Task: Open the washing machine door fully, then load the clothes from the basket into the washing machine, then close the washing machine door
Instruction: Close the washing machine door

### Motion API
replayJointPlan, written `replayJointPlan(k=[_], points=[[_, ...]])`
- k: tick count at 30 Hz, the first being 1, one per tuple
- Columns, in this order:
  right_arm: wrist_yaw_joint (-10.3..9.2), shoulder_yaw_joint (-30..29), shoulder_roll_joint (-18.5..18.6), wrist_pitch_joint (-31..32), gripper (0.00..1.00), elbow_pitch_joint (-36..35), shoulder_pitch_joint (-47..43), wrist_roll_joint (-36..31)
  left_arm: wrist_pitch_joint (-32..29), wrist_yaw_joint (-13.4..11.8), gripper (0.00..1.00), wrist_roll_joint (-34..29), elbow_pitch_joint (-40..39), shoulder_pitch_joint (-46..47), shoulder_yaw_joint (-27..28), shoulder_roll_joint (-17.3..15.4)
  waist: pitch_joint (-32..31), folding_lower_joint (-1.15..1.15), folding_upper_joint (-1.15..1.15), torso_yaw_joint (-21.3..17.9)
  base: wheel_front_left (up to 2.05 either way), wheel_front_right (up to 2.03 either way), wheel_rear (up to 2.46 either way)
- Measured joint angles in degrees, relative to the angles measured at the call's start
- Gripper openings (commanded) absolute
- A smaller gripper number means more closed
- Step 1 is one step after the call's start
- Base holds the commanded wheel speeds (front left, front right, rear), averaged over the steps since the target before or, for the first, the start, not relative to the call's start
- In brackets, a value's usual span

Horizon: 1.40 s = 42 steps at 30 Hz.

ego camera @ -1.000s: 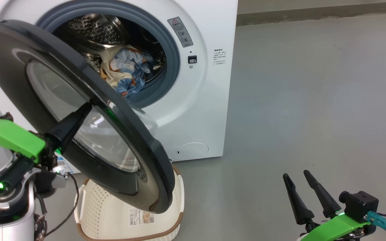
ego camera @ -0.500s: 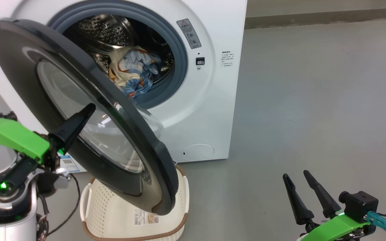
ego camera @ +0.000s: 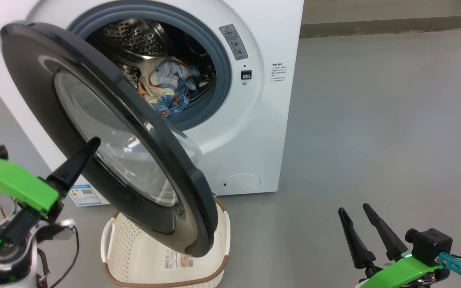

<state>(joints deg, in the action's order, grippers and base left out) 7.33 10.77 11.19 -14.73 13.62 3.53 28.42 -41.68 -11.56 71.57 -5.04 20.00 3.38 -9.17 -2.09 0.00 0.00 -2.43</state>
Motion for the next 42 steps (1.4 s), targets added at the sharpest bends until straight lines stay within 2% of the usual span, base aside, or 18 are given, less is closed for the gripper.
replayJointPlan(k=[4, 8, 13, 21, 22, 32, 42], points=[[0.00, 0.02, 0.08, 0.00, 1.00, -0.02, 0.00, 0.00, 1.82, 2.92, 1.00, -1.45, -0.53, -1.42, -0.13, -0.24, -0.02, 0.00, 0.00, 0.15, 0.00, 0.00, 0.00], [0.00, 0.05, 0.34, 0.00, 1.00, -0.05, 0.00, 0.00, 4.85, 7.21, 1.00, -3.86, -1.33, -3.57, -0.42, -1.36, 0.18, 0.00, 0.00, 0.15, 0.00, 0.00, 0.00], [0.00, 0.03, 0.40, 0.00, 1.00, -0.11, 0.02, 0.00, 11.67, 13.15, 1.00, -9.59, -2.21, -6.91, -0.46, -2.02, 0.66, 0.00, 0.00, -0.20, 0.00, 0.00, 0.00], [0.00, -0.07, 0.46, 0.00, 1.00, -0.18, 0.04, 0.00, 25.49, 17.33, 1.00, -19.98, -1.00, -13.07, -2.01, -1.88, 1.11, 0.00, 0.00, -1.07, 0.00, 0.00, 0.00], [0.00, -0.05, 0.49, 0.00, 1.00, -0.18, 0.12, 0.00, 29.38, 17.95, 1.00, -22.58, -0.67, -14.47, -2.88, -2.22, 1.21, 0.00, 0.00, -1.38, 0.00, 0.00, 0.00], [0.00, 0.08, 1.40, 0.00, 1.00, -0.18, 1.32, 0.00, 45.73, 18.82, 1.00, -32.07, 4.20, -19.63, -8.18, -5.15, 1.41, 0.00, 0.00, -2.46, 0.00, 0.00, 0.00], [0.00, 0.11, 1.72, 0.00, 1.00, -0.15, 1.47, 0.00, 55.13, 18.86, 1.00, -38.86, 8.79, -23.21, -9.56, -5.46, 1.44, 0.00, 0.00, -3.39, 0.00, 0.00, 0.00]])
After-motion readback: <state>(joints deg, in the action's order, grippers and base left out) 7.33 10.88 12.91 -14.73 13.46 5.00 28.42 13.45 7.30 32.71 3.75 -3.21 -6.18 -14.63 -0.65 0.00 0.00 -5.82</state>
